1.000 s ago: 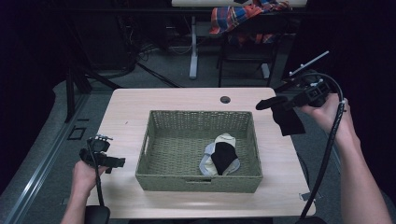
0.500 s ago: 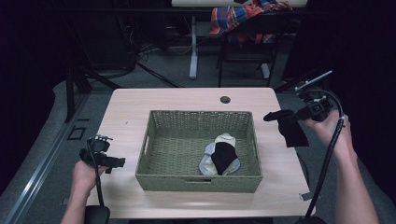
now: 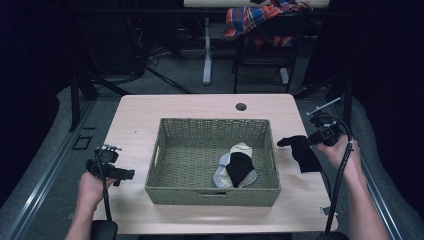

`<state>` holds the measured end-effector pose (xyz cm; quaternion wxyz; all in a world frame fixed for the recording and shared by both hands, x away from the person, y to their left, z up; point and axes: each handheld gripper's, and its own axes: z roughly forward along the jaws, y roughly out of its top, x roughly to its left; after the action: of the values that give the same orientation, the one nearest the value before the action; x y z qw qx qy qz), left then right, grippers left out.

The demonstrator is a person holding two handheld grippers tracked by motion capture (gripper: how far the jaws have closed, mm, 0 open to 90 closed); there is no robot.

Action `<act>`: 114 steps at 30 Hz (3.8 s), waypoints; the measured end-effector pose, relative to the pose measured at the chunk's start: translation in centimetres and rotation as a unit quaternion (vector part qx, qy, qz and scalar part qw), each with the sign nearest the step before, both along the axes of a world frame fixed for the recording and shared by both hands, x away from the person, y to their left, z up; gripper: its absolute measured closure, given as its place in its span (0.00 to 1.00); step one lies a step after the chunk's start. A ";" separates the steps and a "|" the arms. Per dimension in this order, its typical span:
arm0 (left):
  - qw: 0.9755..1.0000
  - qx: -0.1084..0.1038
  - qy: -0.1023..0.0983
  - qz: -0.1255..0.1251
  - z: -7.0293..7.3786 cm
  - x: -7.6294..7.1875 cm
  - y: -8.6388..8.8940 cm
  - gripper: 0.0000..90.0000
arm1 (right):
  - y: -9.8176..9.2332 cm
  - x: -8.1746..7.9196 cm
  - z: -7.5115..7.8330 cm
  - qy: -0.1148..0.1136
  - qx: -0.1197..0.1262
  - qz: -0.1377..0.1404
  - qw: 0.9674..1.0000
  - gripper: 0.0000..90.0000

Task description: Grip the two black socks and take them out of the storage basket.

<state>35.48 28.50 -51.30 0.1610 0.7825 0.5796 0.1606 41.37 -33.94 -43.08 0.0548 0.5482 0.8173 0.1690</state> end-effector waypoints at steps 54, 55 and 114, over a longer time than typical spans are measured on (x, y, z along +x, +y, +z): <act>1.000 -0.001 -0.002 0.000 0.1 0.0 0.0 0.00 | 9.7 -2.1 5.6 -0.063 0.020 0.110 0.992 0.00; 1.000 -0.002 -0.002 -0.001 0.1 0.0 0.0 0.00 | 10.7 -2.0 5.9 -0.065 0.021 0.120 0.990 0.00; 1.000 -0.003 0.002 -0.002 0.0 0.0 0.1 0.00 | 23.4 0.7 -6.8 0.091 -0.066 0.215 0.970 0.91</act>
<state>35.46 28.58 -51.30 0.1621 0.7834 0.5792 0.1570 42.06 -10.58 -49.93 -0.0213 0.3674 0.9270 0.0722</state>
